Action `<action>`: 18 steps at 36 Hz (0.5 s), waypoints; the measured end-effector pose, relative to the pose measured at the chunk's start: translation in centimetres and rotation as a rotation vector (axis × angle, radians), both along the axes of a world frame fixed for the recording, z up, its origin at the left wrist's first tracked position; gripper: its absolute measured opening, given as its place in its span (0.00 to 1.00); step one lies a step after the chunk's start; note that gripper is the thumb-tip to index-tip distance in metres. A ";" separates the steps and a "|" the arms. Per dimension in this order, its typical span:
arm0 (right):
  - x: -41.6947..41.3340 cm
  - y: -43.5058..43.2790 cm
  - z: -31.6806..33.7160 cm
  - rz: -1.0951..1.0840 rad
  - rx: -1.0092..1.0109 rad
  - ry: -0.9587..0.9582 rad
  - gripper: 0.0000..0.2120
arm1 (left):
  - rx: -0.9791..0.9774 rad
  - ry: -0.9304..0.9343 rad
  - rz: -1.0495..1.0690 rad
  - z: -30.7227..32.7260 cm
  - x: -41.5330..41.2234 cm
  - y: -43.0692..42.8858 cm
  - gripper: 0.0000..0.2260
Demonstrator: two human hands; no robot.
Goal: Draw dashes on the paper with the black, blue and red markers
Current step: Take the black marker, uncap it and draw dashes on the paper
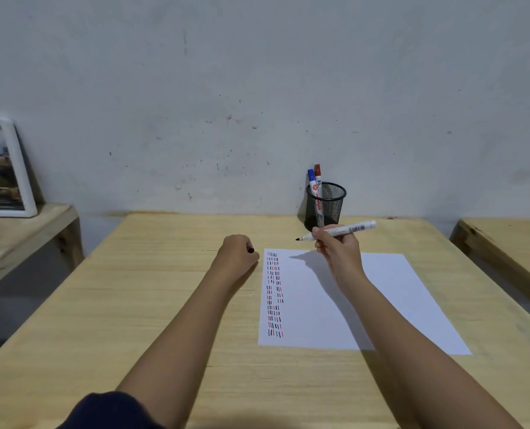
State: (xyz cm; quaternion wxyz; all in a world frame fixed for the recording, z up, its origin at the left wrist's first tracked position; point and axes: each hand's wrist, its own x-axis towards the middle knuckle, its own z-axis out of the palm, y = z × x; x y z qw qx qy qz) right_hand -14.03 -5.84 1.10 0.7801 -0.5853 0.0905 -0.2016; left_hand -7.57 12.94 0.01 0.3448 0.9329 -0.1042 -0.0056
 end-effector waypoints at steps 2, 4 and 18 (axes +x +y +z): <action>0.0 0.0 0.1 0.011 0.046 -0.006 0.04 | -0.002 0.004 -0.004 -0.1 -0.1 -0.1 0.09; 0.1 0.1 0.3 0.017 0.093 -0.017 0.04 | -0.016 -0.051 0.019 -0.2 -0.4 -0.1 0.17; 3.0 3.1 -1.0 -0.119 -0.355 0.162 0.09 | 0.114 -0.162 -0.365 -2.6 -5.9 0.5 0.21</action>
